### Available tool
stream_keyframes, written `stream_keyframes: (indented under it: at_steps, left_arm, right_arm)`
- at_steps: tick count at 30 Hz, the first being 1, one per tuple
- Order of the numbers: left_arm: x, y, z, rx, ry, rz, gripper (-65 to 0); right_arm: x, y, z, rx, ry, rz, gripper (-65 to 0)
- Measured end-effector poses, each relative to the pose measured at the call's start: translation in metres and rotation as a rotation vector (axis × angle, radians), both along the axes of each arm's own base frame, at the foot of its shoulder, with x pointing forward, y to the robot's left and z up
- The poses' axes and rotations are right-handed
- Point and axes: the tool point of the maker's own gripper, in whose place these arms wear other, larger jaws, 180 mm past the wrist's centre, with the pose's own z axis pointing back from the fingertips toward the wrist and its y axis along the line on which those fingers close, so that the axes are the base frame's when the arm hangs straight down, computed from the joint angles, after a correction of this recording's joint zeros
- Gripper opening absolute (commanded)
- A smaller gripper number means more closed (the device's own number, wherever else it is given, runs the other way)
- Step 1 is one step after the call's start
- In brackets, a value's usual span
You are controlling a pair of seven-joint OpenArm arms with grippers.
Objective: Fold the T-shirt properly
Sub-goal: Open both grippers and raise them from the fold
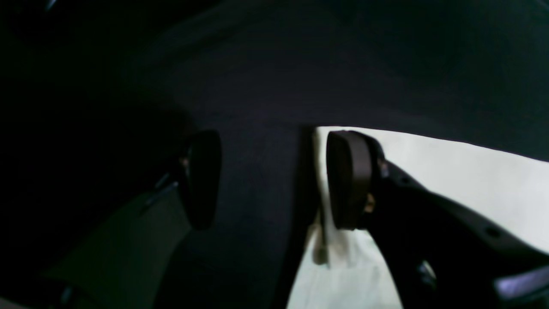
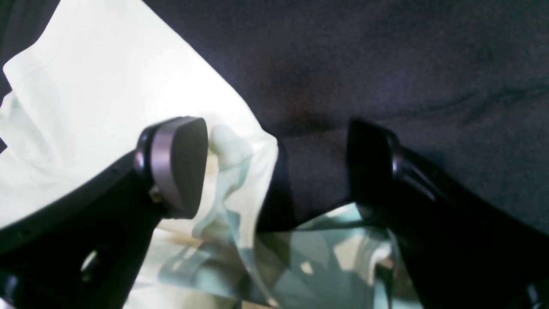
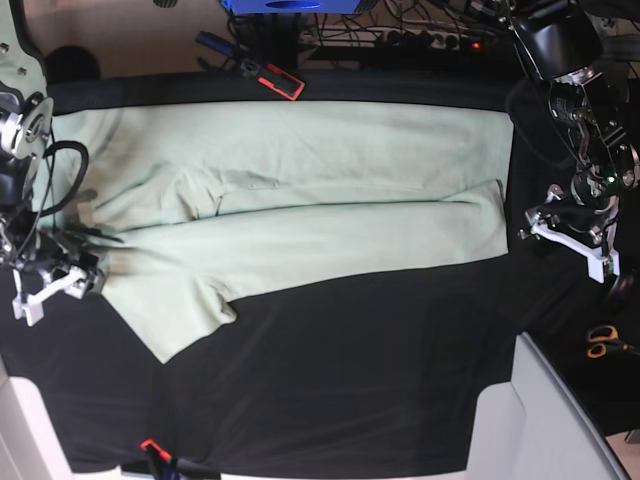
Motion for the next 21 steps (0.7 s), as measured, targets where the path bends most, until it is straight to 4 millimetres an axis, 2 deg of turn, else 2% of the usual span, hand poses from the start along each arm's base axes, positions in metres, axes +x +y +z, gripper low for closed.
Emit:
stream_keyframes:
  at_steps: [8,17,19,21]
  left_arm:
    - [0.001,-0.002,0.0,-0.002,-0.001,-0.007,-25.9]
    - [0.002,-0.003,0.0,-0.002,-0.001,-0.009,-25.9]
    - [0.002,-0.003,0.0,-0.002,-0.001,-0.009,-25.9]
    - [0.002,-0.003,0.0,-0.002,-0.002,-0.009,-25.9]
  right_arm:
    - [0.001,0.004,-0.001,0.005,0.004,-0.002,-16.8]
    - [0.004,0.024,-0.004,-0.033,0.032,0.101,-17.1]
    - [0.004,0.025,-0.004,-0.031,0.03,0.102,-19.4]
    - [0.004,0.028,-0.005,-0.03,0.034,0.109,-26.0]
